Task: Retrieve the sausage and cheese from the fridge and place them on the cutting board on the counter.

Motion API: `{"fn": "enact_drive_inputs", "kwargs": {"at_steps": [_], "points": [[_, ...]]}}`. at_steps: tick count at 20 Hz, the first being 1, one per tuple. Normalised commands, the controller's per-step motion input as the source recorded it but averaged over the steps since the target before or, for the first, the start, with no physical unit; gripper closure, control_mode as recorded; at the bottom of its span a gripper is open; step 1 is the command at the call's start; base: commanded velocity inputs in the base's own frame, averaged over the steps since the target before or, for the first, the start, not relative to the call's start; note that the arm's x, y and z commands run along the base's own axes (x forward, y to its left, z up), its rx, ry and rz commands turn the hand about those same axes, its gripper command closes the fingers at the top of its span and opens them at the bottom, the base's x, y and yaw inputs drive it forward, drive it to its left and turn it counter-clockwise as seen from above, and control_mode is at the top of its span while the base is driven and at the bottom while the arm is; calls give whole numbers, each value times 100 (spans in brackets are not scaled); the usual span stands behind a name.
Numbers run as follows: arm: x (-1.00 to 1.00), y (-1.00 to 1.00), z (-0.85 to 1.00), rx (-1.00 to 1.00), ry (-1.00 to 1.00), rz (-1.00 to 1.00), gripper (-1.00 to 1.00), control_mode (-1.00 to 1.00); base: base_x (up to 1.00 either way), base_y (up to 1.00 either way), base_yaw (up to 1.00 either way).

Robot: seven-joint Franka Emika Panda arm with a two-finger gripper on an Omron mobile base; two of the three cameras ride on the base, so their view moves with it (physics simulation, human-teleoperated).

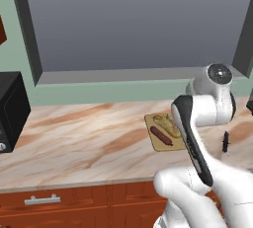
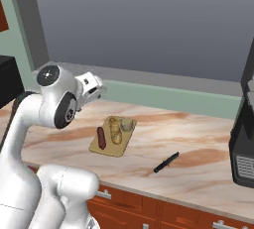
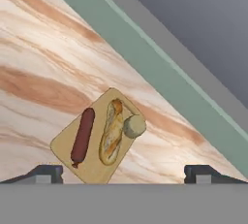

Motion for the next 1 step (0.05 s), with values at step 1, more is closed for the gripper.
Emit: {"fn": "enact_drive_inputs", "kwargs": {"at_steps": [1], "points": [[-100,32,6,11,-28,0,-100,-100,0,0,0]]}}
